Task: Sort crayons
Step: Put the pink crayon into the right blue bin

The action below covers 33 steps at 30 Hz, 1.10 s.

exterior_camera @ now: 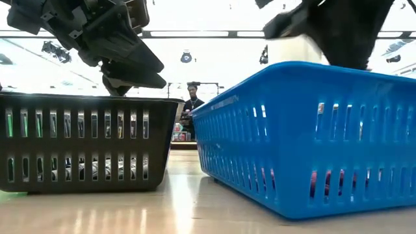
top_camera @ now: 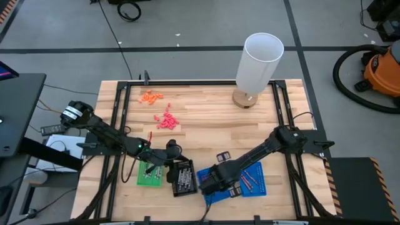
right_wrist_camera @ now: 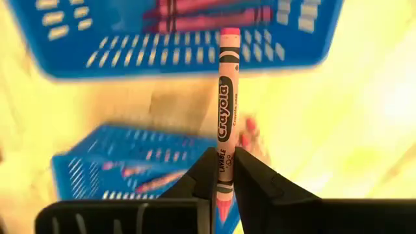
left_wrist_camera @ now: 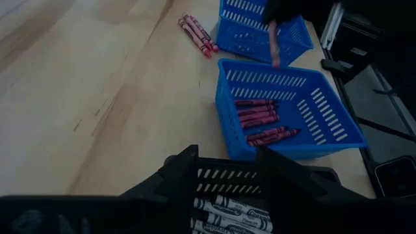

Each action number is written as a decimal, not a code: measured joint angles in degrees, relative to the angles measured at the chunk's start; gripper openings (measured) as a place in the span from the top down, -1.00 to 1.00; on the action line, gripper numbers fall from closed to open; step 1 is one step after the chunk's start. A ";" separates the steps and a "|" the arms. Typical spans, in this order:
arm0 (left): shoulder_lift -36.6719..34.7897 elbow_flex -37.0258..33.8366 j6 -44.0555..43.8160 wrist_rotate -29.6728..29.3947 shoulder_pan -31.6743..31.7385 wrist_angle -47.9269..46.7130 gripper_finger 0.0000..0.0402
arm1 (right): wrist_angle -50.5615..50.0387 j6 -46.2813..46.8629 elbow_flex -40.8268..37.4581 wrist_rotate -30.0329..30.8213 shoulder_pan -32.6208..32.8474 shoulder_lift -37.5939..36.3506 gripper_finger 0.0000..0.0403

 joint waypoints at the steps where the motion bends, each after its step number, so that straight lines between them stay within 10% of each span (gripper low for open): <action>1: 0.00 0.00 -0.01 0.00 -0.01 -0.03 0.18 | -0.05 1.67 -0.81 -0.03 0.47 -1.15 0.77; 17: 0.01 0.00 -1.07 0.00 0.01 0.24 0.18 | 11.91 36.29 -33.53 -6.04 6.41 -23.32 0.77; 33: 0.01 0.00 -1.01 0.00 0.12 0.43 0.18 | 28.85 42.38 -49.18 -10.63 5.06 -29.27 0.50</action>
